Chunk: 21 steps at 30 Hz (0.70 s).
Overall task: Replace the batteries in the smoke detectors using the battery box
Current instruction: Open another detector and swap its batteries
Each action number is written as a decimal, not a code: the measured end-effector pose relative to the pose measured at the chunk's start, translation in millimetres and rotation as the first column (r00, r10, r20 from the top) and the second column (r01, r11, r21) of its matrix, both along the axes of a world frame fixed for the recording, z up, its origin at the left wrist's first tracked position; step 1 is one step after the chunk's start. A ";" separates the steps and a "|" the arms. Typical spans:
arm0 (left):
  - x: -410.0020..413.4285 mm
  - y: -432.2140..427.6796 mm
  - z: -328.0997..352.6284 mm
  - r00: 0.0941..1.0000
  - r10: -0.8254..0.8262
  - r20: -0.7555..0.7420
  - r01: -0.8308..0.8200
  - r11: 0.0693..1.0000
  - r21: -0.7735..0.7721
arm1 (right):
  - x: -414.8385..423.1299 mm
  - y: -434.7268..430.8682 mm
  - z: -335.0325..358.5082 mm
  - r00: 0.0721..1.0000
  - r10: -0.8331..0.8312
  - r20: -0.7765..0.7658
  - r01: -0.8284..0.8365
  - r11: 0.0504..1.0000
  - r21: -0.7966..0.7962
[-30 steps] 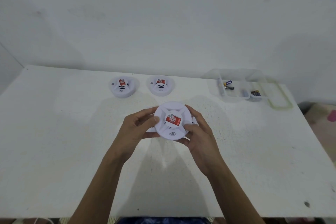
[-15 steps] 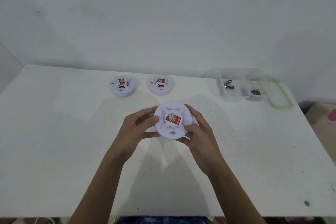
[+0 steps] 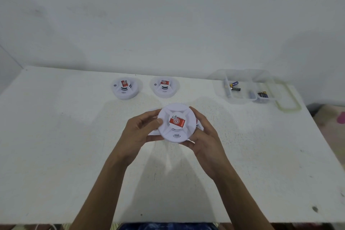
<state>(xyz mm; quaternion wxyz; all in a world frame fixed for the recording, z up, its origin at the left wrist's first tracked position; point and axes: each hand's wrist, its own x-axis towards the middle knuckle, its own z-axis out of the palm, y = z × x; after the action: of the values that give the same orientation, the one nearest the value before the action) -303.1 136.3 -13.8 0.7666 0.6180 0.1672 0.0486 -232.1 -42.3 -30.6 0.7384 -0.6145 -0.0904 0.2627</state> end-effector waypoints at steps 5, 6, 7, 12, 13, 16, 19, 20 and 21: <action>0.8 1.3 -1.8 1.000 0.000 -0.013 0.000 1.000 0.005 | 0.9 -0.1 -2.0 1.000 -0.005 -0.008 0.005 1.000 -0.001; 0.8 1.5 -2.0 1.000 -0.002 -0.012 0.002 1.000 0.003 | 0.7 0.0 -2.3 1.000 -0.003 -0.007 0.003 1.000 -0.001; 1.1 1.6 -2.1 1.000 -0.005 -0.011 0.005 1.000 0.003 | 0.6 0.1 -2.7 1.000 -0.002 -0.007 0.002 1.000 -0.002; 2.1 3.2 -3.3 1.000 -0.019 -0.011 0.019 1.000 -0.015 | 0.9 1.8 -1.4 1.000 -0.013 -0.006 0.013 1.000 -0.004; 2.2 3.2 -3.1 1.000 -0.023 -0.007 0.023 1.000 -0.020 | 0.9 2.2 -0.8 1.000 -0.012 -0.006 0.012 1.000 0.000; 2.8 3.2 -2.6 1.000 -0.026 -0.001 0.026 0.999 -0.033 | 0.6 2.6 -0.5 1.000 -0.019 -0.013 0.020 1.000 0.013; 3.0 3.5 -2.6 0.999 -0.033 0.006 0.033 0.999 -0.042 | 0.8 3.6 -1.2 0.999 -0.037 -0.033 0.037 0.999 0.019; 2.9 3.6 -2.7 0.999 -0.034 0.007 0.034 0.998 -0.046 | 1.3 3.8 -1.5 0.999 -0.036 -0.032 0.037 0.999 0.011; 2.8 3.6 -2.7 0.999 -0.036 0.008 0.037 0.998 -0.050 | 1.7 4.3 -2.6 0.999 -0.035 -0.032 0.035 0.999 0.001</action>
<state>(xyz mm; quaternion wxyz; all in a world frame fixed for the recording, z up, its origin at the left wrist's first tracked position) -300.3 140.0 -16.5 0.7831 0.6015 0.1543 0.0326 -230.4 -38.0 -33.2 0.7448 -0.6111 -0.0679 0.2594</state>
